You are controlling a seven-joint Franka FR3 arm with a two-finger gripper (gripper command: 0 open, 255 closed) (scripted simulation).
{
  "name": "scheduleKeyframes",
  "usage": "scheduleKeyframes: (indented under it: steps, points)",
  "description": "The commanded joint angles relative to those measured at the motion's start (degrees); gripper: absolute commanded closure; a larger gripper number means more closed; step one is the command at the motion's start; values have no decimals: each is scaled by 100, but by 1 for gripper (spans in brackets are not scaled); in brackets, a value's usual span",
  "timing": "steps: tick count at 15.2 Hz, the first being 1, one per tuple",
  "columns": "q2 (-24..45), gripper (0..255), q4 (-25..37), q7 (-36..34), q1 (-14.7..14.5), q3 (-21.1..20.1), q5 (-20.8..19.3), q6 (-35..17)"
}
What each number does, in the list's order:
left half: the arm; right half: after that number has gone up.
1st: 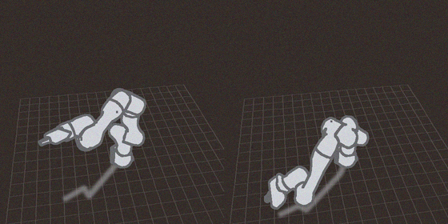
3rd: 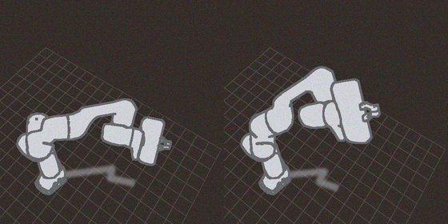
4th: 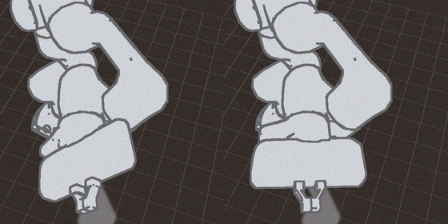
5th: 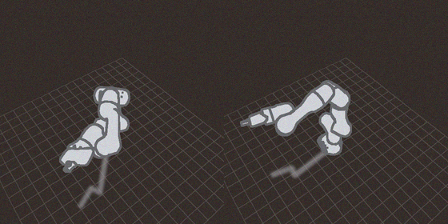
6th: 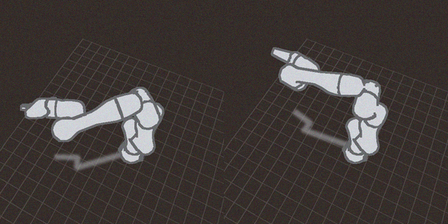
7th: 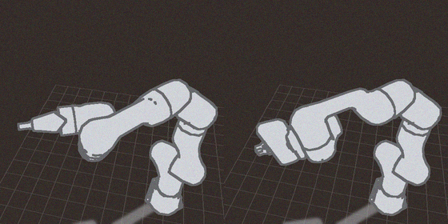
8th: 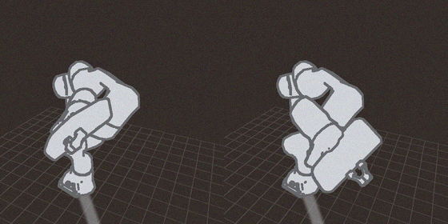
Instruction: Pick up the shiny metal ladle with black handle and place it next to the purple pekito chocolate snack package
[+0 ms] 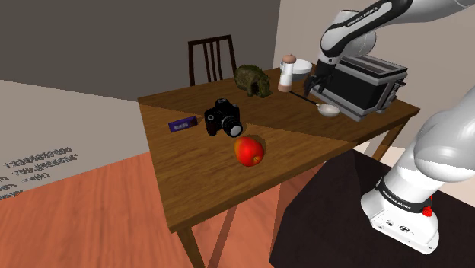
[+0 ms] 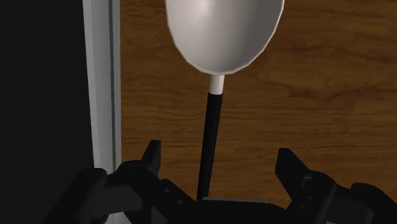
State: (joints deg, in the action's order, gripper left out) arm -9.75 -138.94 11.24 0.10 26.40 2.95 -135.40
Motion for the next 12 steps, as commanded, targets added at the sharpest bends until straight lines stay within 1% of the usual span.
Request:
scheduleKeyframes:
  steps: [1, 7, 12]
  points:
    - [193, 0, -10, 136, -21, 59, 142, -195]
    - [573, 0, -113, 356, -102, 95, 451, -627]
    - [573, 0, -113, 355, -114, 107, 450, -627]
